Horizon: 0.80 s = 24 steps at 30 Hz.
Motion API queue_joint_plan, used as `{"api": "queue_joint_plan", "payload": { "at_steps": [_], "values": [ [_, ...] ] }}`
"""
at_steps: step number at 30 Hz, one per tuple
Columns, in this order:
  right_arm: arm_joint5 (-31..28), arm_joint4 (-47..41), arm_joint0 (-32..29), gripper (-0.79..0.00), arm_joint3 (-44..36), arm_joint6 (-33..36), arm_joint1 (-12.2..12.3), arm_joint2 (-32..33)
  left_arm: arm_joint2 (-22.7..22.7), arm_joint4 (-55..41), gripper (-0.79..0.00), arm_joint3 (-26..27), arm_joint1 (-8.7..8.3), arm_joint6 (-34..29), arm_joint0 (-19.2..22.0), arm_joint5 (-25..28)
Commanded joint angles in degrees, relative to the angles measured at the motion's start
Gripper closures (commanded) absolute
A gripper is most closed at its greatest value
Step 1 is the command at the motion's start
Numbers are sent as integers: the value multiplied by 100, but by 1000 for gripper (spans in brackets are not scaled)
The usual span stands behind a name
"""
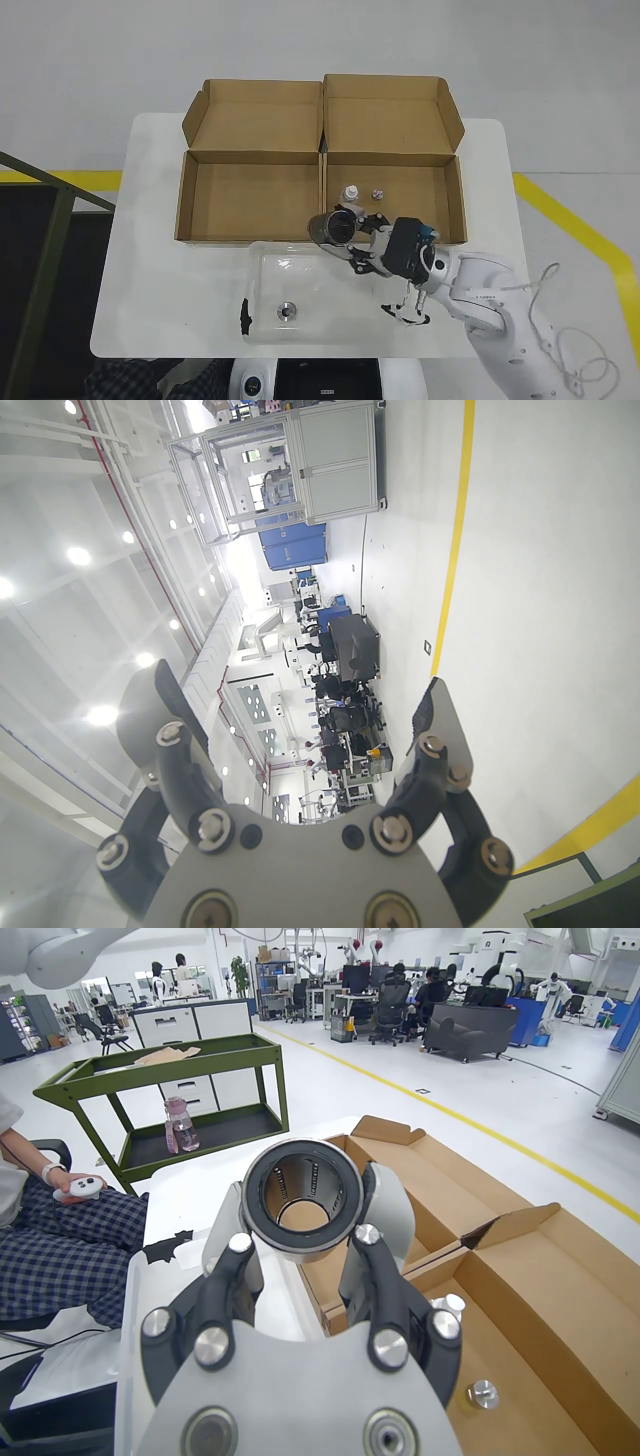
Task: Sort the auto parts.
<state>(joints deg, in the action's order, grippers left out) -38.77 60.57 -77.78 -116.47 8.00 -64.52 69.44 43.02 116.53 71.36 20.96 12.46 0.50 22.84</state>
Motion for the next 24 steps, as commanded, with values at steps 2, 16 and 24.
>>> {"api": "queue_joint_plan", "payload": {
  "at_steps": [2,16,24],
  "values": [
    [-25,-102,-15,0,30,-42,7,58,0,0,-785,0,0,0,0,0],
    [4,-329,-55,0,136,-199,29,236,0,0,-785,0,0,0,0,0],
    [122,-274,53,0,302,-111,12,100,0,0,-785,0,0,0,0,0]
  ]
}}
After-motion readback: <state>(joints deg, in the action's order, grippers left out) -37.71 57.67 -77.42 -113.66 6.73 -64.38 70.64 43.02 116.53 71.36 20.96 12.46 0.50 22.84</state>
